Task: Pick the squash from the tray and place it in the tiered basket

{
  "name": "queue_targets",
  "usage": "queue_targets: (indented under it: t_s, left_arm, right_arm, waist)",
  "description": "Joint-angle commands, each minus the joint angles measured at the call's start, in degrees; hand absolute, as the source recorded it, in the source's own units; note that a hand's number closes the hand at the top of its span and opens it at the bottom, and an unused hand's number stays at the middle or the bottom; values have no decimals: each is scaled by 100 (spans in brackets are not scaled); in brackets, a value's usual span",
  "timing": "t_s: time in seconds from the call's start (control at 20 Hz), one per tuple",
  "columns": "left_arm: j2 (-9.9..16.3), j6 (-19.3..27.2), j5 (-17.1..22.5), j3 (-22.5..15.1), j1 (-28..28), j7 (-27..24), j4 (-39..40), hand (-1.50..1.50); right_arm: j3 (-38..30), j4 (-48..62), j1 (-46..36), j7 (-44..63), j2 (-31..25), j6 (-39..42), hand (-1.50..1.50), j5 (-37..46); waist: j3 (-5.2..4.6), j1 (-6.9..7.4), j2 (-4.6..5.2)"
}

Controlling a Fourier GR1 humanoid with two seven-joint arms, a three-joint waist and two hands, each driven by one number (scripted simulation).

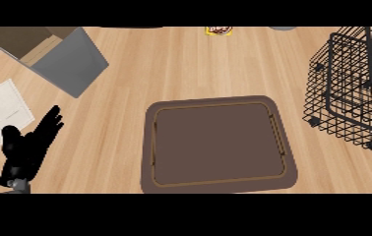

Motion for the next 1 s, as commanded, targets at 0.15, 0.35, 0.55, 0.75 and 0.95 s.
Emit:
queue_targets:
  t_s: [0.15, 0.35, 0.55, 0.75, 0.95]
  left_arm:
    - [189, -143, 54, 175, -194, 64, 148, 0]
    - [-98, 65, -133, -37, 15, -11, -91, 0]
    - [12, -7, 32, 133, 26, 206, -64, 0]
    - [36, -69, 43, 202, 223, -41, -81, 0]
    - [79, -153, 148, 248, 219, 214, -63, 0]
  right_arm:
    - [-494, 129, -164, 378, 89, -152, -150, -369]
    - [-773, 127, -174, 6, -136, -831, -150, -558]
    - [-1211, -549, -459, 339, -196, -1037, -150, -992]
    - [-1698, -785, -299, 911, -509, -885, -150, -1345]
    - [-2444, -914, -209, 1212, -807, -569, -150, -2014]
  waist:
    - [-1, -42, -11]
    - [5, 0, 2]
    - [-1, -114, -63]
    - [-3, -185, -84]
    - [0, -267, -102]
